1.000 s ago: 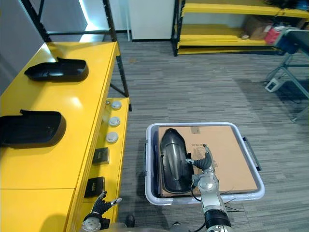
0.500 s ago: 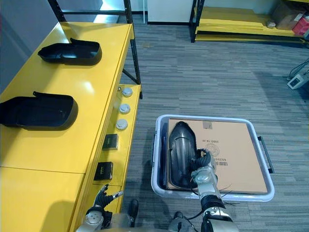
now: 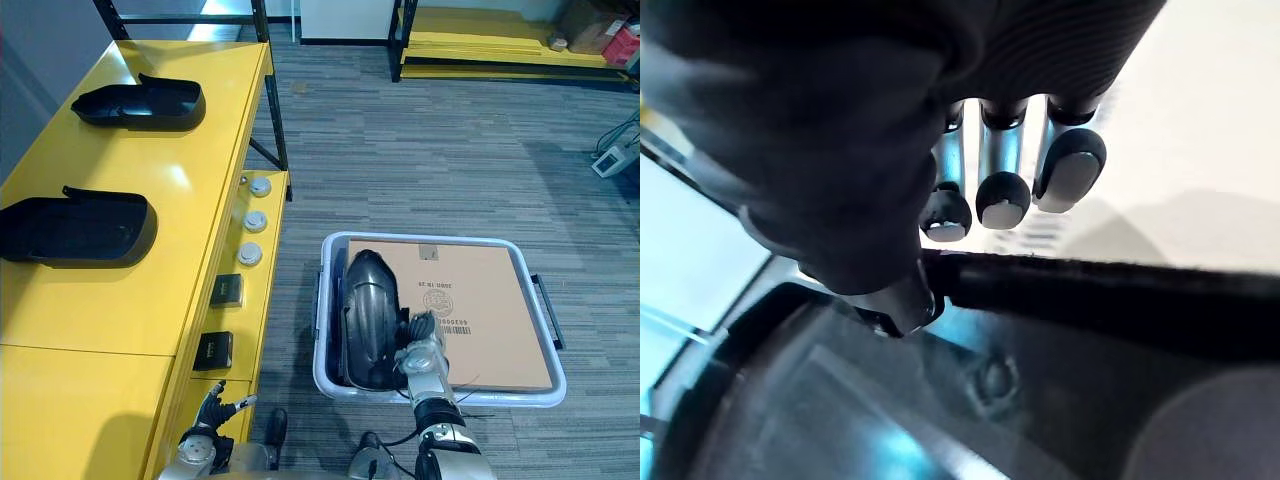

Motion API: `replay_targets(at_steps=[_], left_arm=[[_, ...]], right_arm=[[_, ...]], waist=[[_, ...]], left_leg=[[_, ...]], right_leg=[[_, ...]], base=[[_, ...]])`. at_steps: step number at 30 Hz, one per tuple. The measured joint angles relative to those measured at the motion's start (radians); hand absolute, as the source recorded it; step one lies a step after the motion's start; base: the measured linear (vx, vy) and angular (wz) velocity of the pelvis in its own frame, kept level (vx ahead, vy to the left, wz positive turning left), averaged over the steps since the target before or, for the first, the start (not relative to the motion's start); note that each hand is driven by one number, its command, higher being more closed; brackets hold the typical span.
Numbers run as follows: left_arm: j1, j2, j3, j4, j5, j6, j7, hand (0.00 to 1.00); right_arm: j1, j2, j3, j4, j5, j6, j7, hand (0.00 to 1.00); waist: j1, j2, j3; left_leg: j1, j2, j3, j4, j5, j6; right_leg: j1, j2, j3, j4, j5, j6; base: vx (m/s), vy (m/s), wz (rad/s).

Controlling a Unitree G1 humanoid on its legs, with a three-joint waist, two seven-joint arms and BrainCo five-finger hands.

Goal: Walk over and take plastic housings, then place them on the shelf

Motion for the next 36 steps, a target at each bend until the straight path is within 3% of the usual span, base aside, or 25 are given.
replay_targets(at_steps=[6,14,20,27,36], left_arm=[[0.030,-0.001,-0.015,-0.093,0.000,-0.001,0.000,0.00],[0.086,-0.007,-0.082,-0.274,-0.011,-0.018,0.000,0.00],[0.119,-0.009,-0.117,-0.561,-0.040,-0.034,0.004,0.00],[0.123,-0.013,-0.117,-0.916,-0.078,-0.096,0.056,0.00],[0.114,-0.017,-0.146,-1.067,-0.078,-0.117,0.126,0.00]], right_arm=[[0.067,0.019,-0.075,-0.180,-0.001,-0.010,-0.075,1.00],[0.158,0.030,-0.074,-0.314,0.006,-0.033,-0.119,1.00],[0.181,0.039,-0.052,-0.463,0.013,-0.068,-0.147,1.00],[0.181,0.039,0.053,-0.640,0.005,-0.116,-0.151,1.00],[0.183,0.038,0.172,-0.764,0.002,-0.169,-0.152,1.00]], waist=[[-0.001,0.000,-0.008],[-0.018,0.016,-0.053],[-0.027,0.022,-0.070],[-0.025,0.023,-0.082],[-0.026,0.028,-0.110]], left_leg=[[0.001,0.002,0.008,0.015,-0.006,0.000],[0.002,0.011,0.013,0.013,-0.014,0.002],[-0.002,0.017,0.023,0.017,-0.010,0.006],[0.013,0.017,0.030,0.018,-0.016,0.006],[0.021,0.017,0.035,0.004,-0.017,0.007]], right_leg=[[0.000,0.002,0.017,0.002,0.000,0.000],[-0.005,0.010,0.033,0.003,0.003,0.001],[-0.012,0.017,0.041,0.004,0.006,-0.003],[0.001,0.015,0.047,0.004,0.007,-0.003],[0.011,0.015,0.050,0.001,0.006,-0.003]], base=[[-0.05,-0.004,-0.06],[-0.07,-0.006,-0.05],[-0.01,-0.006,-0.03],[0.00,0.000,0.00],[-0.05,-0.002,-0.01]])
